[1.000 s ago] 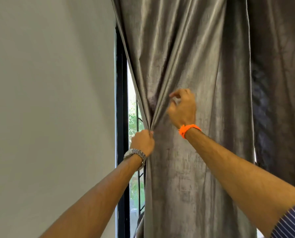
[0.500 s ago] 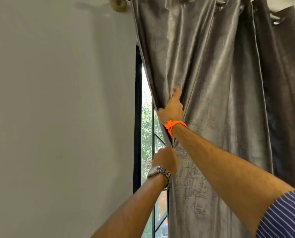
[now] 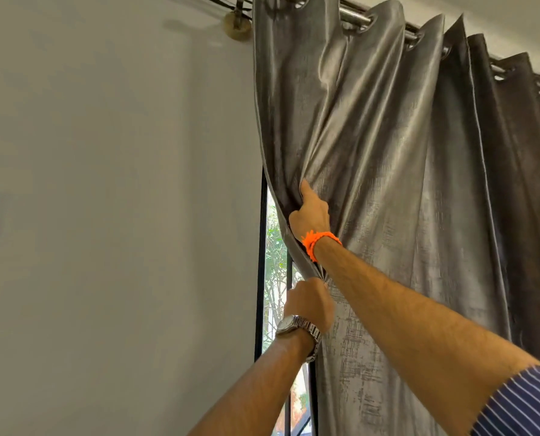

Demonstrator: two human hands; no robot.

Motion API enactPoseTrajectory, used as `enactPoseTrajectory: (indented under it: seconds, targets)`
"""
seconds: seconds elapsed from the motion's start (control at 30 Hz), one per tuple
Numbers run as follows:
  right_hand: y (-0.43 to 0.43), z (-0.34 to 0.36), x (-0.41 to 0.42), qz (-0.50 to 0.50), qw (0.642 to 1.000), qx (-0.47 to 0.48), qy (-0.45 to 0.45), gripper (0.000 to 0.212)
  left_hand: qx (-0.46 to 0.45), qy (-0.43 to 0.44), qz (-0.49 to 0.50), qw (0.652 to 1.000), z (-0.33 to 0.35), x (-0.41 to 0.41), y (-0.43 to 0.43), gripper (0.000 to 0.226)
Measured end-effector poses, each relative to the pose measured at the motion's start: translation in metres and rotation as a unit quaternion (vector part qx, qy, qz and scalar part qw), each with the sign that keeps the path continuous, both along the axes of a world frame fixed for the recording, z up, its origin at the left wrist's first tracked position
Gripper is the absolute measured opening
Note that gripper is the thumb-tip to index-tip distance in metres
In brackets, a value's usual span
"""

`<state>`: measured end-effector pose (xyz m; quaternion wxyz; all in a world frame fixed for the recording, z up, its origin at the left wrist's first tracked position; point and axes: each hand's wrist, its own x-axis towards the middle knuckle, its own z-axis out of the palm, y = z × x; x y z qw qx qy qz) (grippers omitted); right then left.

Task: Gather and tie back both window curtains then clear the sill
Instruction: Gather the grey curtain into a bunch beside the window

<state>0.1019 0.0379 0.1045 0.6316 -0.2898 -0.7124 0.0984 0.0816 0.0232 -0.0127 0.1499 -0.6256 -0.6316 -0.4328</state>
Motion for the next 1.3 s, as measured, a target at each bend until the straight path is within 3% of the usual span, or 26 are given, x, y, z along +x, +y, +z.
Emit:
enactPoseTrajectory:
  seconds: [0.37, 0.53, 0.73, 0.8, 0.9, 1.0, 1.13, 1.3]
  targets:
    - [-0.023, 0.020, -0.030, 0.014, 0.998, 0.048, -0.046, 0.065, 0.002, -0.029, 0.009, 1.000, 0.016, -0.009, -0.014, 0.023]
    - [-0.044, 0.030, -0.051, 0.017, 0.992, 0.075, -0.103, 0.061, 0.029, -0.128, -0.014, 0.991, 0.026, -0.014, -0.044, 0.025]
    - [-0.075, 0.044, -0.080, 0.046, 0.981, 0.126, -0.141, 0.036, 0.086, -0.206, -0.063, 0.973, 0.041, -0.023, -0.085, 0.031]
    - [-0.083, 0.049, -0.086, 0.042, 0.978, 0.127, -0.160, 0.024, 0.086, -0.196, -0.036, 0.976, 0.045, -0.028, -0.087, 0.035]
    - [-0.087, 0.054, -0.084, 0.051, 0.976, 0.119, -0.172, 0.034, 0.066, -0.117, 0.025, 0.991, 0.047, -0.037, -0.079, 0.028]
    - [-0.085, 0.049, -0.080, 0.056, 0.980, 0.109, -0.155, 0.022, 0.053, -0.077, 0.062, 0.994, 0.045, -0.043, -0.071, 0.023]
    - [-0.088, 0.040, -0.075, 0.092, 0.981, 0.093, -0.140, 0.053, 0.049, -0.091, 0.073, 0.992, 0.043, -0.047, -0.070, 0.027]
    - [-0.081, 0.037, -0.068, 0.095, 0.982, 0.098, -0.132, 0.052, 0.047, -0.061, 0.103, 0.992, 0.043, -0.048, -0.058, 0.030]
